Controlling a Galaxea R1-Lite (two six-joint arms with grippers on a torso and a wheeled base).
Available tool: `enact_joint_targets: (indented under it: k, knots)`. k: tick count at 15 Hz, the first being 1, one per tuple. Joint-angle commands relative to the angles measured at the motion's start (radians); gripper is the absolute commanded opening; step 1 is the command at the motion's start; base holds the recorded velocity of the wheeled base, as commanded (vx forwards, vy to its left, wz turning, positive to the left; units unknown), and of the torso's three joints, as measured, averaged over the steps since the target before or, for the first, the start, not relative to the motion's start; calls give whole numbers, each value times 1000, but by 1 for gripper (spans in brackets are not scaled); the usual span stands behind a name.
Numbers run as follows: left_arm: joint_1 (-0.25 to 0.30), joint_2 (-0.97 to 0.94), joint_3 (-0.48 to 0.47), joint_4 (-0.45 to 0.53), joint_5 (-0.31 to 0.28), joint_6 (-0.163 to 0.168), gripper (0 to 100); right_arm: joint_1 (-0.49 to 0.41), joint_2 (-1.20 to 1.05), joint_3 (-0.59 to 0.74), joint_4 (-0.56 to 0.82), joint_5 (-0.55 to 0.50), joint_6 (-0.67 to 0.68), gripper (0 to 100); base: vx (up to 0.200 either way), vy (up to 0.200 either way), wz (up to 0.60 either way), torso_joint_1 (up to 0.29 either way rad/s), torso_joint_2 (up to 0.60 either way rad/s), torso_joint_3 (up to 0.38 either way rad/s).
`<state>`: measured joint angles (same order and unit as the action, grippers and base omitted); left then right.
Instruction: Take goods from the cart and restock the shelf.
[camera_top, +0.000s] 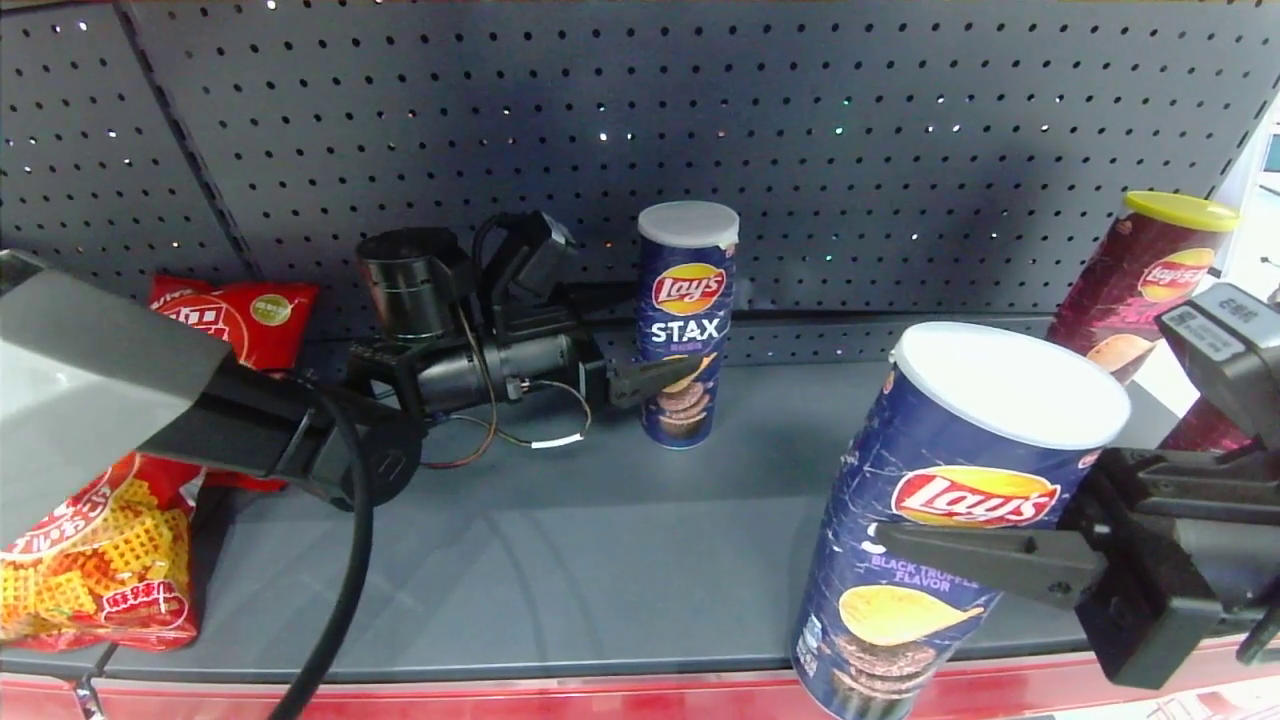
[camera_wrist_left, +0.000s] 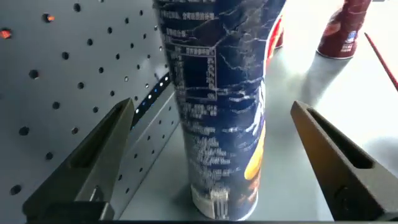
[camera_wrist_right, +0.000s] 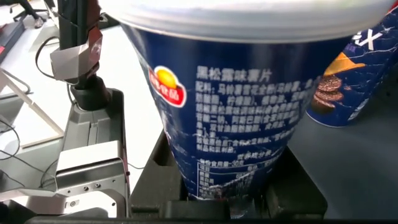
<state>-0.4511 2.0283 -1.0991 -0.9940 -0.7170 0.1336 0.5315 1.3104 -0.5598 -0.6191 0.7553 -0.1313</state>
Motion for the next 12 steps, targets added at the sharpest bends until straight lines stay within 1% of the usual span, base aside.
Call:
enact_joint_targets:
  k: [1, 4, 5, 8, 9, 11, 12]
  knots:
    - [-15, 43, -30, 2, 1, 0, 100, 1, -5, 6, -1, -4, -1, 0, 0, 0, 0, 0, 0, 0]
    - [-15, 93, -73, -5, 1, 0, 100, 1, -23, 24, -2, -4, 1, 0, 0, 0, 0, 0, 0, 0]
    - [-15, 118, -107, -5, 1, 0, 100, 1, -36, 43, -2, -4, -1, 0, 0, 0, 0, 0, 0, 0]
    - [-24, 162, -142, -8, 1, 0, 100, 1, -42, 67, -4, -5, -1, 0, 0, 0, 0, 0, 0, 0]
    - [-26, 178, -153, -28, 1, -3, 0, 1, -42, 67, -4, -5, -1, 0, 0, 0, 0, 0, 0, 0]
    - [-38, 181, -156, -48, 1, -26, 0, 1, -40, 67, -4, -5, -1, 0, 0, 0, 0, 0, 0, 0]
    - [-47, 174, -153, -60, 2, -31, 0, 1, -40, 69, -4, -5, -1, 0, 0, 0, 0, 0, 0, 0]
